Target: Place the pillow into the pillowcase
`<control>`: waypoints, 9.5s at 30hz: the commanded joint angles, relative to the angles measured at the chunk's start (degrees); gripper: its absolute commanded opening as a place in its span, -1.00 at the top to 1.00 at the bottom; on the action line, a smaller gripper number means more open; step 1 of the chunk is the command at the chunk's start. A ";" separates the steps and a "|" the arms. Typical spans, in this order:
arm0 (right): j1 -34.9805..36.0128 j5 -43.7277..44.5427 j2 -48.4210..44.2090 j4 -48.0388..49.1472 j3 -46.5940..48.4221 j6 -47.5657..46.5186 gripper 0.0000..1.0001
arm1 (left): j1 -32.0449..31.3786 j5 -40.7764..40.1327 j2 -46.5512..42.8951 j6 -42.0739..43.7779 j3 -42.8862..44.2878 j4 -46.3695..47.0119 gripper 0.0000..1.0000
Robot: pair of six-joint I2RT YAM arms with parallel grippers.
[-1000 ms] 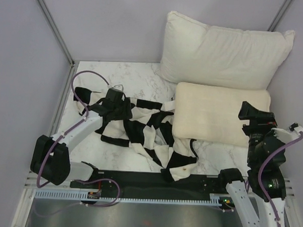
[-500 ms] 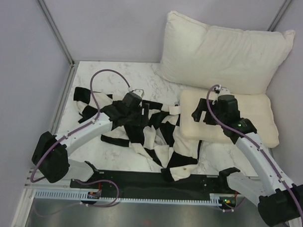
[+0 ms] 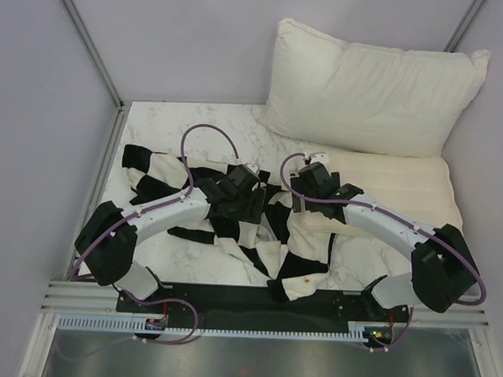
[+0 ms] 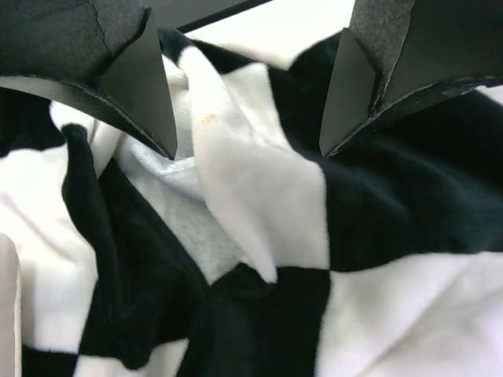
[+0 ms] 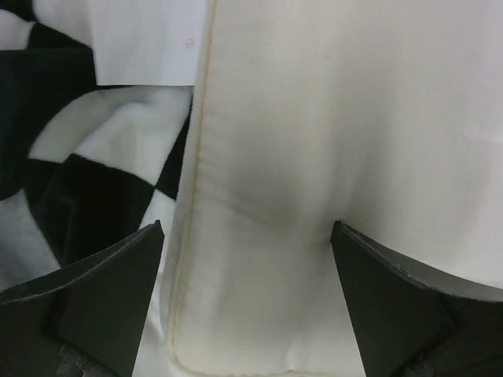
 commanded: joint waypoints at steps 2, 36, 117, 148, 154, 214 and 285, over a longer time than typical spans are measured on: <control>0.02 10.79 4.29 3.48 -2.77 0.87 -0.82 | -1.75 0.51 0.39 -2.95 0.81 0.58 -0.62; 0.02 -23.04 -33.48 -15.50 6.11 -0.54 1.00 | 1.76 -0.55 -1.54 2.85 12.50 -9.53 0.95; -2.96 -20.17 -5.52 33.46 -9.02 22.24 -0.06 | -1.40 35.49 -9.46 -14.20 0.89 18.51 0.95; -39.61 -0.44 -15.65 -1.45 -1.62 11.15 -0.96 | 0.71 -10.04 8.98 5.40 36.65 -19.46 -0.68; -41.20 -4.24 -7.93 4.27 -3.39 12.47 -0.96 | 0.89 -14.51 21.91 5.93 48.70 -20.52 -0.70; -13.51 -45.18 15.91 17.34 4.63 -9.42 -0.79 | 8.88 -9.43 31.14 19.03 50.20 -22.19 -0.36; -5.25 -23.30 -18.04 -0.10 8.38 -13.27 -0.96 | -2.19 3.14 -11.12 9.36 28.05 -14.80 0.95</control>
